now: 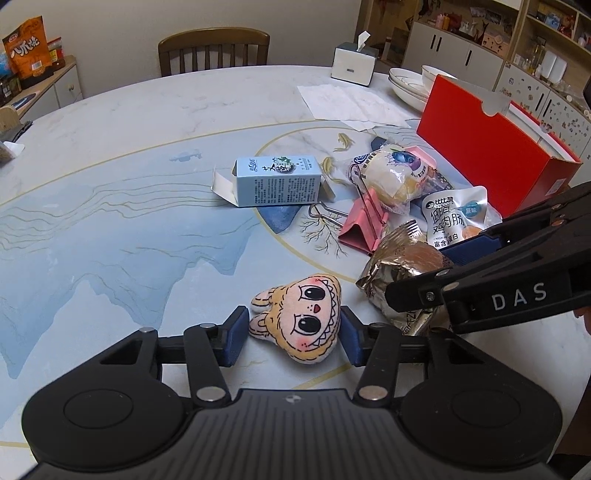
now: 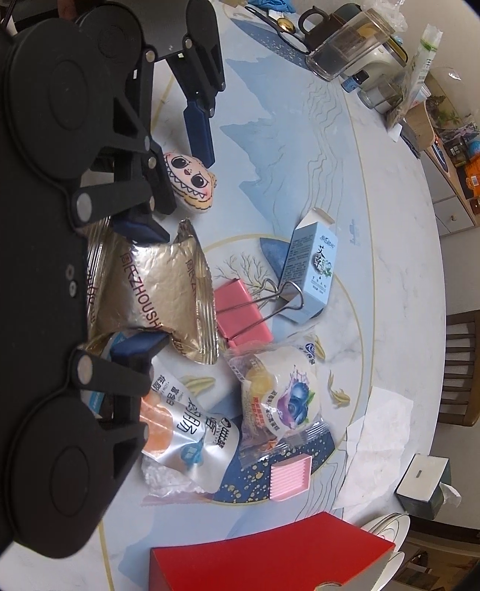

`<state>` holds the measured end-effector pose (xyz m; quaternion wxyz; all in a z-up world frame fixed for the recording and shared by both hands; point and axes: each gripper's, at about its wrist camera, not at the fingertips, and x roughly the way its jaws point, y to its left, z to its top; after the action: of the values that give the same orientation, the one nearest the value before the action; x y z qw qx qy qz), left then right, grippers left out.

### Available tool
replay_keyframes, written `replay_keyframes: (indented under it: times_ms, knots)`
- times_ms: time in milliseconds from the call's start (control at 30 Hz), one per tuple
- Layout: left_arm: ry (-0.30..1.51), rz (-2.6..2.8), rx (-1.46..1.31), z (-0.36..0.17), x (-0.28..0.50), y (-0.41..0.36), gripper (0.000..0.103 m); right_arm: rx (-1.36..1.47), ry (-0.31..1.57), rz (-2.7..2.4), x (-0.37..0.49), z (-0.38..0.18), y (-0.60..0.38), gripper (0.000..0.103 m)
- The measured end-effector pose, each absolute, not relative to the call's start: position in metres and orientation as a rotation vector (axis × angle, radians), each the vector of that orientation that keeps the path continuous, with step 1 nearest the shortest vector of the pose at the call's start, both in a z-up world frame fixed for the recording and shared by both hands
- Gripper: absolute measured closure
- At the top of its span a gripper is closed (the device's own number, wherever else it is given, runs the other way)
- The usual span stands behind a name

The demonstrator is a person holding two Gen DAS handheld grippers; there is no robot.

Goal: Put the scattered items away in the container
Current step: 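Grasp the cartoon plush with the left tool while the right tool grasps the gold snack bag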

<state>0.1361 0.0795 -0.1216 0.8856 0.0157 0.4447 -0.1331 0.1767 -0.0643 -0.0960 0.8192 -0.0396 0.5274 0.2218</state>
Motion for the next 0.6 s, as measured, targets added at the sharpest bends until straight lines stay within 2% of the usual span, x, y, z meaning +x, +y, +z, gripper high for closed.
replay_keyframes:
  times_ms: [600]
  knots:
    - [0.89, -0.275, 0.012, -0.089, 0.129, 0.071, 0.054, -0.043, 1.054, 0.503, 0.17, -0.059, -0.081, 0.057]
